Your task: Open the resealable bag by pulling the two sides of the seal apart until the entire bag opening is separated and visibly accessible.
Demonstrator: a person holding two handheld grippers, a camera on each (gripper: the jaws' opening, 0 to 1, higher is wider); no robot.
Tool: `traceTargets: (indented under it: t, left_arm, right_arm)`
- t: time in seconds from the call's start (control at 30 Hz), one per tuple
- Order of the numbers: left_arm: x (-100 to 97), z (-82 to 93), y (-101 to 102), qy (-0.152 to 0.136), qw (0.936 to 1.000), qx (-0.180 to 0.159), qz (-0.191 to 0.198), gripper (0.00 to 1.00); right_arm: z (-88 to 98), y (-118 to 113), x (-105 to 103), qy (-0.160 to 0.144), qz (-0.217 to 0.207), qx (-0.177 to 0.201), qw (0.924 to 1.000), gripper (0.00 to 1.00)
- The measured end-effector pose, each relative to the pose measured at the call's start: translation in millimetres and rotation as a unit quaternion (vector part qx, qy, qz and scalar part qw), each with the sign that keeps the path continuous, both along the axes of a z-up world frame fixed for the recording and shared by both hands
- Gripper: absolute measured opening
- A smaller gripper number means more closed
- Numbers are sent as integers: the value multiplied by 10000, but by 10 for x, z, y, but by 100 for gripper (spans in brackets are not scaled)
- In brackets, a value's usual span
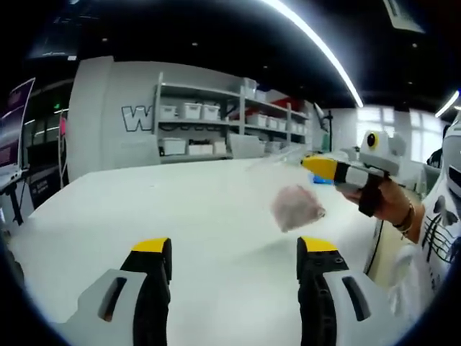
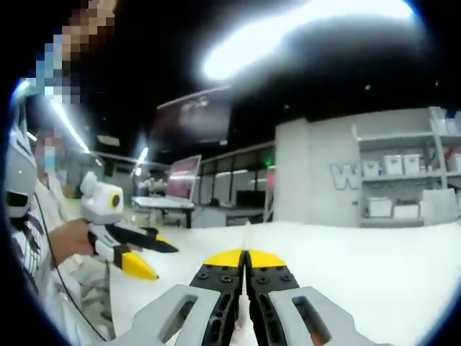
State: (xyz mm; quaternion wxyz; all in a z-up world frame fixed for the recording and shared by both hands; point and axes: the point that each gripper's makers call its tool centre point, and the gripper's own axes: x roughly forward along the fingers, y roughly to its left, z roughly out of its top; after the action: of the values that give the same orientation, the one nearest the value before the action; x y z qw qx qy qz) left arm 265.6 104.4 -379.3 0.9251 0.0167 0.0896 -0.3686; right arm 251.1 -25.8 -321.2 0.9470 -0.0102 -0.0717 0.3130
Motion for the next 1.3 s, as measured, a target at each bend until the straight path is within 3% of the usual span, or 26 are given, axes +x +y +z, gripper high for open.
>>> traceTargets:
  t: [0.33, 0.9, 1.3]
  left_arm:
    - [-73, -32, -29, -87, 9998, 43, -179, 66]
    - [-145, -20, 51, -352, 9989, 30, -310, 61]
    - [-163, -122, 139, -331, 9989, 132, -289, 57]
  right_arm:
    - [-227, 190, -50, 260, 423, -179, 9986, 0]
    - [-551, 714, -170, 627, 1175, -448, 9901, 0]
    - [-815, 815, -230, 975, 1408, -796, 9820, 0]
